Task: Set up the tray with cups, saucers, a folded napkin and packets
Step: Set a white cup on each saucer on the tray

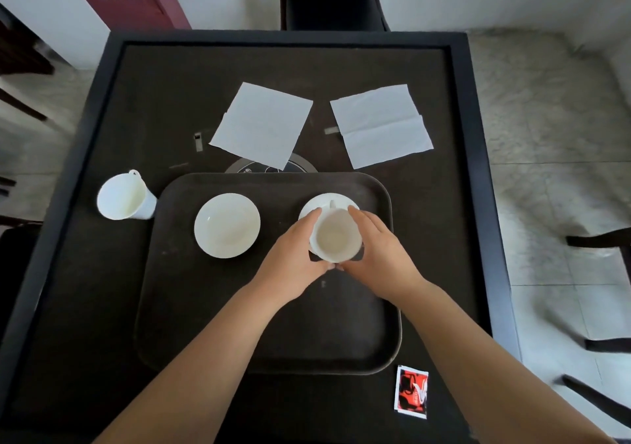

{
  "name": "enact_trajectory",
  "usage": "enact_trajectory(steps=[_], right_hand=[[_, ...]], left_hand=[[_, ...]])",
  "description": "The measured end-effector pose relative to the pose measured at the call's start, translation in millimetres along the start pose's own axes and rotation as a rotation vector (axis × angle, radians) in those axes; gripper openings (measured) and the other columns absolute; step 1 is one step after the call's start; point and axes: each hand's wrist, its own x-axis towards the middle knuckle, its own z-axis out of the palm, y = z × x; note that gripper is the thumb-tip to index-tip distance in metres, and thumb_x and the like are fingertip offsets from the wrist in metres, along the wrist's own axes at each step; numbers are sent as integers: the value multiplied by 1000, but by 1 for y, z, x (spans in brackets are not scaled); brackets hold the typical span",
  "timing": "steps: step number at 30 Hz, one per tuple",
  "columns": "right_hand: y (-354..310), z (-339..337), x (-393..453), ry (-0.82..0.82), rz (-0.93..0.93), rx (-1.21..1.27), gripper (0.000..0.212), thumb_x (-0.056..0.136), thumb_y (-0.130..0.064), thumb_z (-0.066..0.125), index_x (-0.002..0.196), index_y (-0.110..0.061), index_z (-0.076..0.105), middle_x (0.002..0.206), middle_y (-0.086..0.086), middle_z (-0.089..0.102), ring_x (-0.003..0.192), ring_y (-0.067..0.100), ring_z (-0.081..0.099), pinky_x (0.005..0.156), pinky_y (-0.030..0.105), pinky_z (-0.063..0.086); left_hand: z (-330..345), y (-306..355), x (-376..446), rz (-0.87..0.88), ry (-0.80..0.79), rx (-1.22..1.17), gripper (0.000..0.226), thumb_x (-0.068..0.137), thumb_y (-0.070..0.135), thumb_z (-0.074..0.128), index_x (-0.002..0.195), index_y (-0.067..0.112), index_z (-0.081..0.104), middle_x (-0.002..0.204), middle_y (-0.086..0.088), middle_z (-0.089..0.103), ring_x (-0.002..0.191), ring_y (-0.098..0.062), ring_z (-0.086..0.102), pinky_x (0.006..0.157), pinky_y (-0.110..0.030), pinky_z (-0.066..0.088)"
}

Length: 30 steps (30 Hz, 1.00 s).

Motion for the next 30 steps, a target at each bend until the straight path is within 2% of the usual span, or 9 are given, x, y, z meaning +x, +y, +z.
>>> enact_trajectory(steps=[6,11,14,20,23,25,26,27,30], right_hand=[[2,6,18,32,-2,47,88,76,-32,81,148,-18,33,150,-2,39,134,14,39,101,23,34],[5,6,23,54,-15,29,83,78,-32,79,147,-17,35,149,-3,40,133,9,36,95,5,22],[5,6,23,56,-10,24,82,79,-26,77,148,-18,34,151,-3,38,133,10,35,100,14,29],[5,7,23,57,2,27,84,78,-29,79,148,-18,33,152,-4,37,133,11,37,97,16,30],[3,7,21,52,24,39,92,74,-31,82,149,-20,28,152,-3,36,132,12,38,95,23,36],[2,7,17,39,51,28,103,71,-32,84,151,-20,20,152,-2,34,128,15,43,90,31,43],[1,6,14,33,55,15,106,71,-33,84,152,-20,17,152,-2,32,126,17,46,87,33,46],[1,6,11,33,50,-5,107,71,-34,84,152,-20,15,153,-1,31,126,18,46,85,33,47],[-2,3,-2,79,28,-83,100,74,-39,80,151,-22,17,154,-3,29,130,17,42,83,35,49]], left_hand=[[-1,-9,21,6,-5,-58,92,76,25,84,149,36,28,148,12,43,131,-10,43,106,-32,42],[-2,-14,30,24,-51,-102,92,77,28,82,147,42,23,143,19,43,124,-1,43,102,-26,42],[-3,-15,30,49,-90,-92,95,77,36,82,144,49,15,132,28,40,116,4,42,94,-17,39],[0,-16,29,38,-87,-105,93,83,32,76,149,43,12,137,25,36,123,5,34,100,-25,38],[1,-13,26,15,-65,-117,101,83,30,78,155,33,6,154,16,28,129,8,26,100,-14,26],[1,-9,21,34,-23,-85,105,83,28,78,155,28,2,158,13,17,130,20,14,93,4,15],[1,-8,18,52,2,-59,105,83,29,77,154,29,1,159,14,13,129,26,7,90,7,11],[1,-6,14,65,23,-32,103,84,32,75,154,30,0,161,14,7,132,24,3,94,5,6],[-2,-2,-1,86,72,116,95,86,43,68,153,33,1,165,4,-2,148,-9,3,106,-19,10]])
